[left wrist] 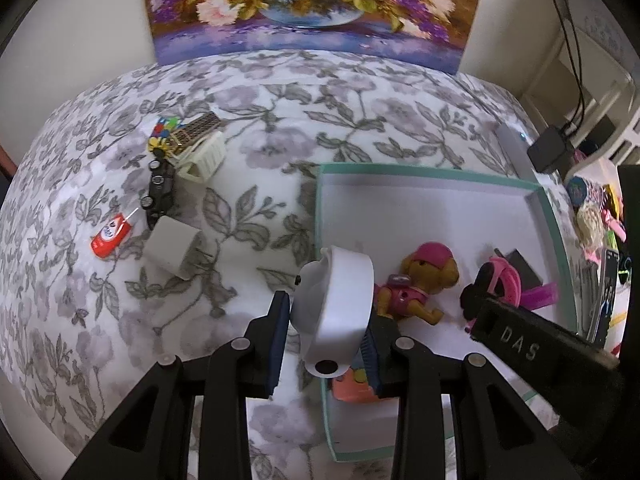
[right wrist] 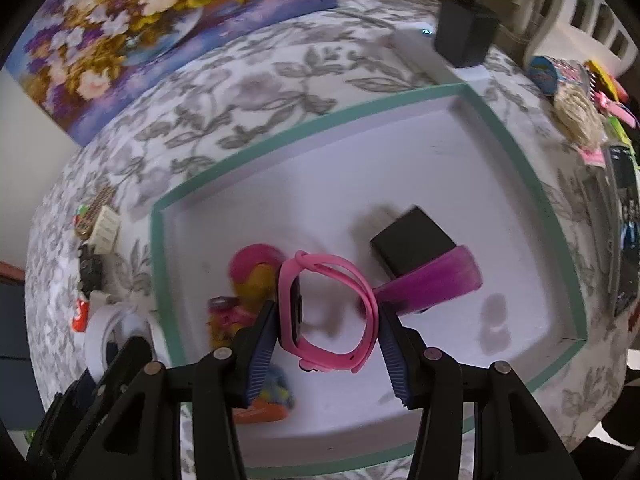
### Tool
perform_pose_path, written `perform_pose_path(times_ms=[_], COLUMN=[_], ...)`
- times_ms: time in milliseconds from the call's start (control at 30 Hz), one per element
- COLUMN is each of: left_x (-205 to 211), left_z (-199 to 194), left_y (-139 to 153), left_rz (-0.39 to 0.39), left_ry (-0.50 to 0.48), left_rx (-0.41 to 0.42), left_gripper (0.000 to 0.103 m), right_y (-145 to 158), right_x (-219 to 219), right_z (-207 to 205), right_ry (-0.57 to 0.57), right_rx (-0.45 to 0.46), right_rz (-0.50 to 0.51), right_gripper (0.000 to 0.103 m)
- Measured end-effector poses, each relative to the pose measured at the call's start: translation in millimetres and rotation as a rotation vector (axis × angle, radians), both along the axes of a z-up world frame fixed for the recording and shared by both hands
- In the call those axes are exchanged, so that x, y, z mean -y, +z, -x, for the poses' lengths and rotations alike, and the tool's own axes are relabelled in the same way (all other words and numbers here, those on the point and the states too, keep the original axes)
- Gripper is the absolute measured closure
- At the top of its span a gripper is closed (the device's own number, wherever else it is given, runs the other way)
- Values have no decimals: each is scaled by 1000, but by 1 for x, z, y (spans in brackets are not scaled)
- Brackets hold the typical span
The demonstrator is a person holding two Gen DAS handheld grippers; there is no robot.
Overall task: Organize rigid objects
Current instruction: 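Carry the white case and pink watch band over the white tray with both grippers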
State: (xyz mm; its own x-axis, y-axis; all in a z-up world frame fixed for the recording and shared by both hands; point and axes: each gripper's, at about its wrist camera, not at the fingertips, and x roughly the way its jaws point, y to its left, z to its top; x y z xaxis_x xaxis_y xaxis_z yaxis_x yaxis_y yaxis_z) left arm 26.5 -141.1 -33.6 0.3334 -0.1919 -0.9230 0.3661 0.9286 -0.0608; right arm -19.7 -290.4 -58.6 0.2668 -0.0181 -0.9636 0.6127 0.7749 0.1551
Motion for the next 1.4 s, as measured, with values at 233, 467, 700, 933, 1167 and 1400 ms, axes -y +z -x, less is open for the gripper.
perform_pose_path(times_ms=[233,467,700,933,1167,1400], left_x=[19,32,36,39,31,20], left_z=[3,-6,-14,-12,-13,-17], left_y=[-3,-10,-16,-13,-7,-1], left_rz=[-2,9,51,49,50,51], left_ry=[-45,-34,-7,-29,-12,22], left_rx=[28,36,25,38,41,57], left_gripper=[68,68,68,63,54,51], right_y=[-2,-5,-7,-6,-4,-3], right_x=[19,28,30,27,25,24], right_z=[11,17,17,15,15,13], right_ry=[-52,-74,-68,-50,-41,-33], right_rx=[-9,-11,-14,-13,-14,-16], right_rz=[6,-6,-19,-19,-13,-8], right_gripper=[50,50,50,49,49,36])
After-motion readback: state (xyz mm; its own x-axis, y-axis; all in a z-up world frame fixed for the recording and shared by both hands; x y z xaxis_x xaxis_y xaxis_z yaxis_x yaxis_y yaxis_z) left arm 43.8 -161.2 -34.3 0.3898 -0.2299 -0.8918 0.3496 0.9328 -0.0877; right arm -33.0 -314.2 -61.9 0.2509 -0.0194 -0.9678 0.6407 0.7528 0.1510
